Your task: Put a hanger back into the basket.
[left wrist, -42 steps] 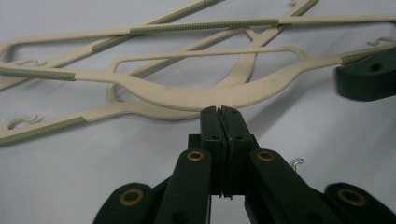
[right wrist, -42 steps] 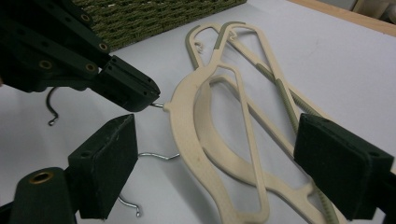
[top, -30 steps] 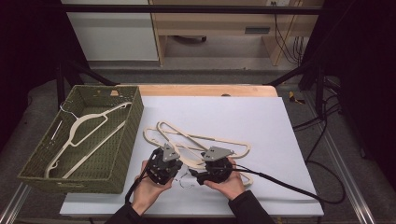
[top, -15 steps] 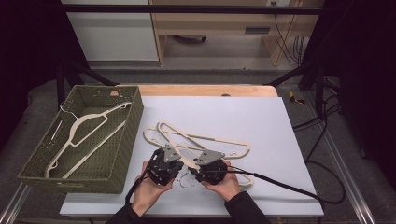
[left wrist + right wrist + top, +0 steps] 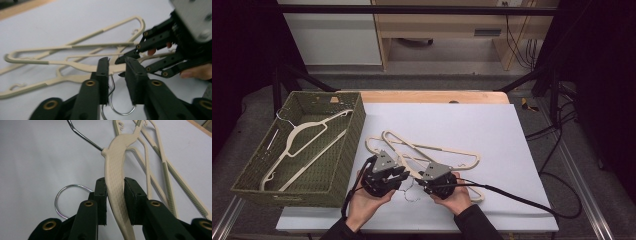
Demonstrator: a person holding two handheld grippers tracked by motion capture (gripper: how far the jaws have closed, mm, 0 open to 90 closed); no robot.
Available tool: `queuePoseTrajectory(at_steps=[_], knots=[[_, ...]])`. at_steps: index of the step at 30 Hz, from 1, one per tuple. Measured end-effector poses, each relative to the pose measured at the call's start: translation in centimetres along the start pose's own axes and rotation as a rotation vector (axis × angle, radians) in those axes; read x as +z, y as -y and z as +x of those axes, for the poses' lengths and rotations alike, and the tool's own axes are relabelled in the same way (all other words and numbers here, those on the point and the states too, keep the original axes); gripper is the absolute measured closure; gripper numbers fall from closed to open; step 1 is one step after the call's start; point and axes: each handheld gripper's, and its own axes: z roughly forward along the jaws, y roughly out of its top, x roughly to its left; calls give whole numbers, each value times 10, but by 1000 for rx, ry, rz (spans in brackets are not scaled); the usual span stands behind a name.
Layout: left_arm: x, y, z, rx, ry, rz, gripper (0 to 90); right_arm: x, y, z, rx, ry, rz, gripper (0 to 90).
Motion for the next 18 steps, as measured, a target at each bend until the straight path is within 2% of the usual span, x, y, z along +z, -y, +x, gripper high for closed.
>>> queuePoseTrajectory(at_steps=[4,7,9,12,15,18], knots=[[-21,-5,7,-7,-23,-98,557,-5,-2,-2,-5,12,5,744],[-33,-5,17,-23,-9,-160,457,-10,-4,-4,-16,25,3,760],[-38,-5,22,-26,-2,-176,377,-16,-5,-6,-13,37,2,775],[-44,-3,28,-30,-10,-226,339,-21,-6,-9,-5,55,4,786],[-46,-2,31,-21,-10,-237,271,-28,-6,-15,12,75,-4,797],[-45,-2,31,-6,2,-227,204,-38,-6,-23,26,97,-23,812]])
